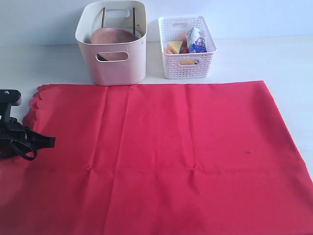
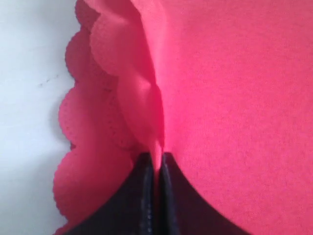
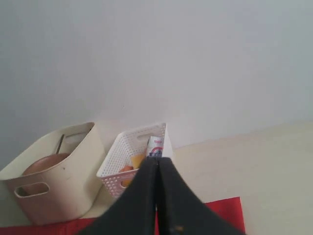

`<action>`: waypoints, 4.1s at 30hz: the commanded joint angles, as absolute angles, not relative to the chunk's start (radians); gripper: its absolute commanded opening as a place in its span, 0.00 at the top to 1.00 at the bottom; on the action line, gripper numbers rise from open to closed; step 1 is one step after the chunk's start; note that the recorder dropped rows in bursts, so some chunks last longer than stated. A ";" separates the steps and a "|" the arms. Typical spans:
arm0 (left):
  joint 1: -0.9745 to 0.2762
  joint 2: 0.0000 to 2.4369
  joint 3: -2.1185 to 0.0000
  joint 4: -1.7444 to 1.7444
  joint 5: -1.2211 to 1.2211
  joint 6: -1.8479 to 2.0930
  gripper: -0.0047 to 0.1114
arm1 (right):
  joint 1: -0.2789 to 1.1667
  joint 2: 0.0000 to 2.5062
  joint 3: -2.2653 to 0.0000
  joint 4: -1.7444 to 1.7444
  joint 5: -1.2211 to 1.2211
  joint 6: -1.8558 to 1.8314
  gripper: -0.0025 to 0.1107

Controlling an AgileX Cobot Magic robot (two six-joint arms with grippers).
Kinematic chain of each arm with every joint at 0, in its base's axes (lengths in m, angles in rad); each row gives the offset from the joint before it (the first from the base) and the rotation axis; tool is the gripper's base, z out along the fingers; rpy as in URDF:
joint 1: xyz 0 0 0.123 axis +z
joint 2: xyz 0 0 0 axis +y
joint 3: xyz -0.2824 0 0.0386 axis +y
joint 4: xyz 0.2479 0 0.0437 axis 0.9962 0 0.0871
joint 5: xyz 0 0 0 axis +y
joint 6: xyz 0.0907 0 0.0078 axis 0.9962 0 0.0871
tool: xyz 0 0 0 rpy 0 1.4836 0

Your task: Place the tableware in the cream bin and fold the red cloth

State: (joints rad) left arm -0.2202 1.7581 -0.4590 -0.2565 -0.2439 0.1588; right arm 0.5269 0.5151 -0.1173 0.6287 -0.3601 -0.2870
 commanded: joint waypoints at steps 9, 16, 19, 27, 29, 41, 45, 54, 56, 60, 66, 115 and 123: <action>-0.220 1.448 -0.466 -0.259 -0.007 0.239 0.96 | 0.524 0.950 -0.434 0.539 0.077 -0.295 0.98; -0.220 1.270 -0.592 -0.245 0.238 0.243 0.96 | 0.641 1.344 -0.502 0.541 0.042 -0.295 0.98; -0.220 1.228 -0.637 -0.245 0.299 0.253 0.96 | 0.714 1.498 -0.558 0.539 0.022 -0.295 0.98; -0.220 1.251 -0.627 -0.241 0.385 0.261 0.96 | 0.774 1.730 -0.658 0.537 0.036 -0.312 0.98; -0.220 1.285 -0.603 -0.241 0.356 0.261 0.96 | 0.774 1.742 -0.660 0.537 0.034 -0.312 0.98; -0.220 1.594 -0.525 -0.246 0.153 0.258 0.86 | 0.774 1.744 -0.662 0.537 0.032 -0.314 0.98; -0.220 1.668 -0.525 -0.246 0.117 0.258 0.55 | 0.774 1.744 -0.662 0.537 0.032 -0.314 0.98; -0.218 1.703 -0.525 -0.211 0.079 0.285 0.06 | 0.774 1.744 -0.662 0.537 0.032 -0.339 0.98; -0.216 1.699 -0.525 -0.211 0.072 0.285 0.06 | 0.774 1.744 -0.662 0.537 0.032 -0.339 0.98; -0.132 1.657 -0.525 -0.196 0.087 0.285 0.06 | 0.774 1.744 -0.662 0.537 0.032 -0.341 0.98; 0.063 1.633 -0.525 -0.197 0.102 0.277 0.06 | 0.774 1.744 -0.662 0.537 0.032 -0.341 0.98; -0.080 1.927 -0.518 -0.242 -0.046 0.285 0.16 | 0.774 1.744 -0.662 0.514 0.035 -0.340 0.98; -0.080 1.927 -0.518 -0.237 -0.033 0.289 0.96 | 0.774 1.744 -0.662 0.514 0.035 -0.340 0.98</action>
State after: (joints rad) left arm -0.0903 1.8612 -0.5541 -0.2378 -0.2506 0.2482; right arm 0.7716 1.7419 -0.6532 0.5254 0.0366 -0.3291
